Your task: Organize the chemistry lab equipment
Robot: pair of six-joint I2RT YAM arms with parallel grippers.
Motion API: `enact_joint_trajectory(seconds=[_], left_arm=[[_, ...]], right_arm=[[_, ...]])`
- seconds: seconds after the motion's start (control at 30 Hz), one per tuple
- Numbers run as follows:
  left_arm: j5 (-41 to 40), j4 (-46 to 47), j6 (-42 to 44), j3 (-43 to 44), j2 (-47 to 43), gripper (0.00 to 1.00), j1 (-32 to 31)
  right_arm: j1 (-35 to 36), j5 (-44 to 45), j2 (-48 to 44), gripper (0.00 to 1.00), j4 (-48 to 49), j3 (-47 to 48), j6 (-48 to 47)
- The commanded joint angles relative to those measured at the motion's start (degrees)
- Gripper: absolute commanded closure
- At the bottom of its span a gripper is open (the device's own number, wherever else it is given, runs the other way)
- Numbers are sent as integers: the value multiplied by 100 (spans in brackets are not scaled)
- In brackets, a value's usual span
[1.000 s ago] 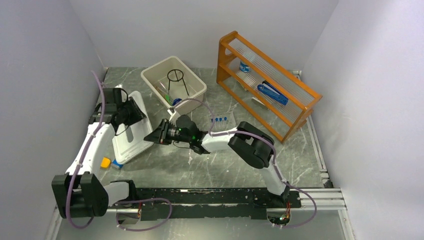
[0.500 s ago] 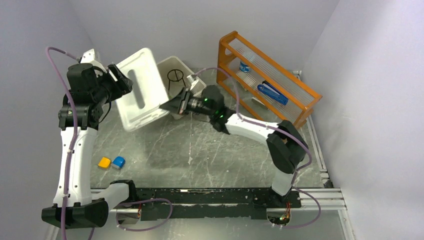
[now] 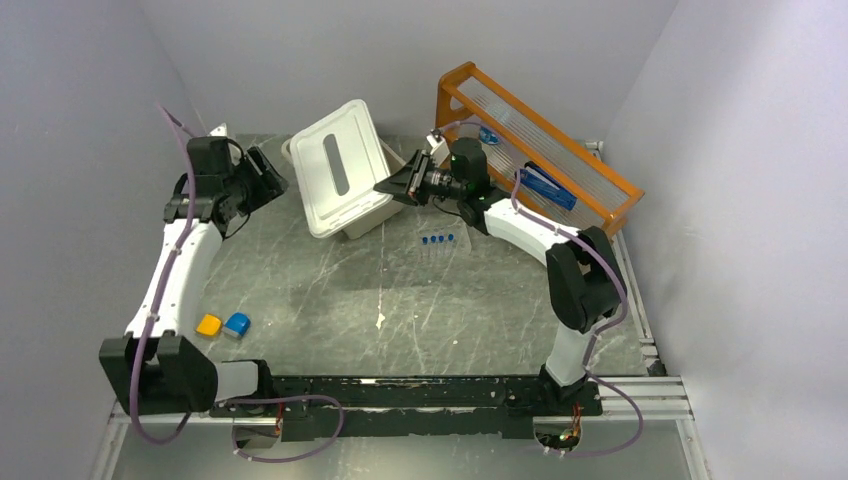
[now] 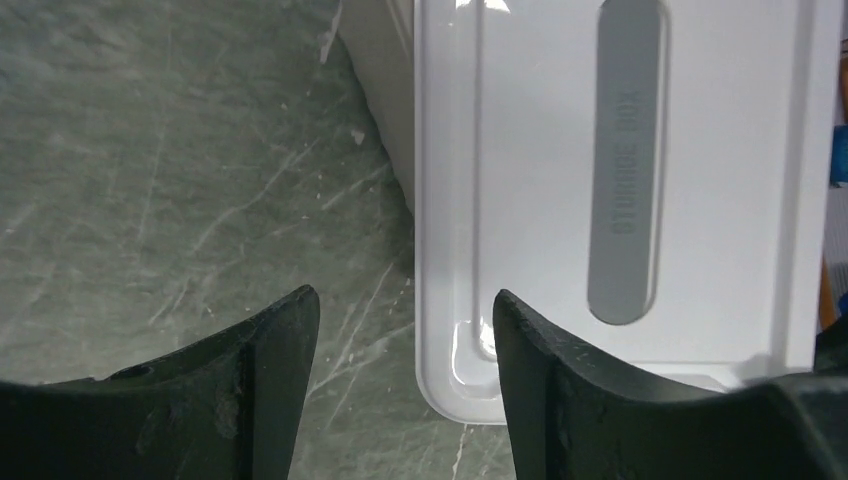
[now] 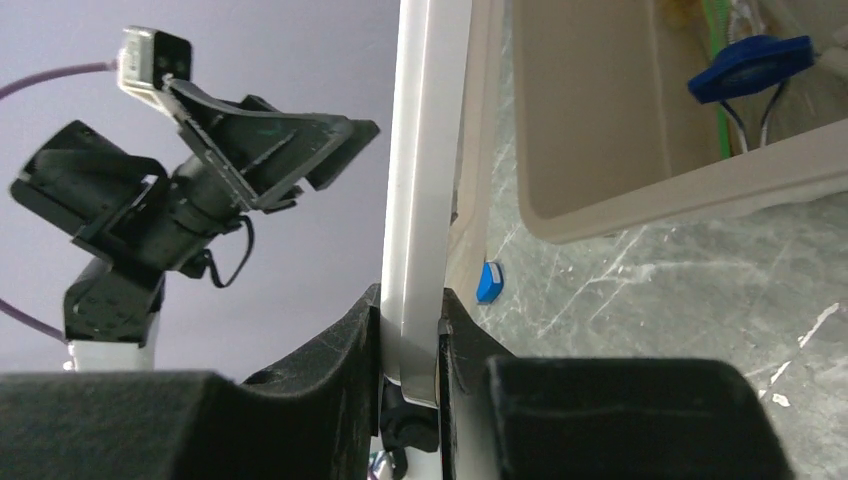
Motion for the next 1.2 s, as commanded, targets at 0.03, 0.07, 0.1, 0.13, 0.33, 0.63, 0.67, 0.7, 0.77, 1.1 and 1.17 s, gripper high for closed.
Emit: enact_joint_trajectory(seconds=[0.03, 0.07, 0.1, 0.13, 0.33, 0.63, 0.67, 0.7, 0.77, 1.1, 1.17], left_arm=[[507, 927, -431, -278, 438, 33, 20], [719, 967, -431, -279, 566, 33, 20], [881, 1009, -435, -276, 679, 33, 20], [1001, 1096, -461, -308, 782, 33, 20], [1807, 1775, -662, -528, 1188, 35, 20], [2116, 2010, -826, -623, 1313, 35, 19], [2099, 1983, -821, -618, 1325, 35, 20], [2062, 1945, -803, -604, 1326, 35, 20], [1958, 1872, -746, -583, 1291, 35, 20], [1552, 1551, -496, -374, 1236, 33, 20], [1568, 1519, -456, -328, 1298, 33, 20]], right_arm=[[-263, -322, 388, 91, 114, 311, 257], [-283, -319, 460, 88, 133, 313, 319], [-299, -264, 519, 85, 41, 337, 268], [-316, -145, 545, 79, -88, 352, 186], [-393, 537, 628, 67, -498, 418, -97], [-406, 1485, 335, 44, -1322, 566, -791], [-406, 1559, 304, 43, -1417, 602, -890], [-407, 1612, 290, 42, -1537, 658, -1021], [-392, 1846, 248, 39, -1849, 823, -1304], [-272, 3149, -200, 22, -2648, 811, -2336], [-197, 3221, -300, 21, -2560, 724, -2455]])
